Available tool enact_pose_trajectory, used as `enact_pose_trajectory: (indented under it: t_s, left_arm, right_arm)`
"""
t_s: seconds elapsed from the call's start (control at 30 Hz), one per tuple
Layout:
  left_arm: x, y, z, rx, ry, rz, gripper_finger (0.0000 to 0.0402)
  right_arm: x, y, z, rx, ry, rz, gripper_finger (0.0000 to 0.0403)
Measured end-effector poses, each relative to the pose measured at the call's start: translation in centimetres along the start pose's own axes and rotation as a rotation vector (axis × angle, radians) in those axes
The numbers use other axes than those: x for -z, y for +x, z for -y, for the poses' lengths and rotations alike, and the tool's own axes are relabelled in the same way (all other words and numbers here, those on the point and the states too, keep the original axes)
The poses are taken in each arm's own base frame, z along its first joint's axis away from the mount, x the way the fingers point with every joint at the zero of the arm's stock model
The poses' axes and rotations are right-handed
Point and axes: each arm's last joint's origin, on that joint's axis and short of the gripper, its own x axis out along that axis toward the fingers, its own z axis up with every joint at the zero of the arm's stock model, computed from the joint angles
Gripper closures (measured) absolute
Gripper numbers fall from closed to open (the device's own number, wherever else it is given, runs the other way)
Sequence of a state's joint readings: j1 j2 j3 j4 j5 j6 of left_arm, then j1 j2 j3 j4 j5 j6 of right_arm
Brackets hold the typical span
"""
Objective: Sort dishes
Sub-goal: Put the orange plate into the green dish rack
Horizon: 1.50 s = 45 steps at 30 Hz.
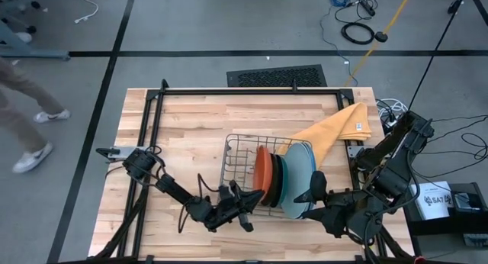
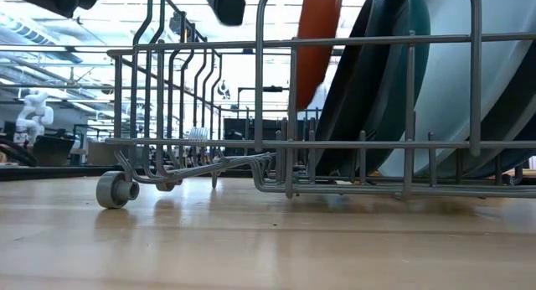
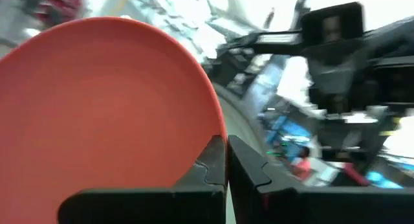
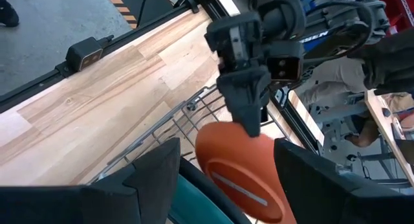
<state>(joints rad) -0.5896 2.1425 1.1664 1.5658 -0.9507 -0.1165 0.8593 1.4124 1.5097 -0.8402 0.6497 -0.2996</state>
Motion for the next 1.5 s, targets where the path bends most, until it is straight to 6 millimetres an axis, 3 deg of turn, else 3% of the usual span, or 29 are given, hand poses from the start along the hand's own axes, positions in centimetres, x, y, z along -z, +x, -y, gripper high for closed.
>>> enact_pose_trajectory:
  t_s: [0.27,0.7,1.0,1.5]
  left_arm:
    - [-0.9,0.1,0.8,0.056,-0.001,-0.015,0.0401]
    - [-0.6,-1.6,1.3,-0.133,0.083,-0.033,0.0401]
    - [1.2,-1.0,0.4,-0.135,0.07,-0.131,0.0401]
    - [2.3,-0.1,-0.9,-0.155,0.053,-0.202,0.0397]
  right_arm:
    - [0.0,0.0,0.0,-0.001,0.0,0.0,0.0158]
    - [0.0,0.0,0.0,0.0,0.022,-0.001,0.0158]
    - [-0.1,0.0,0.0,0.002,0.026,0.005,0.0158]
    - [-0.1,0.0,0.0,0.002,0.029,0.005,0.0158]
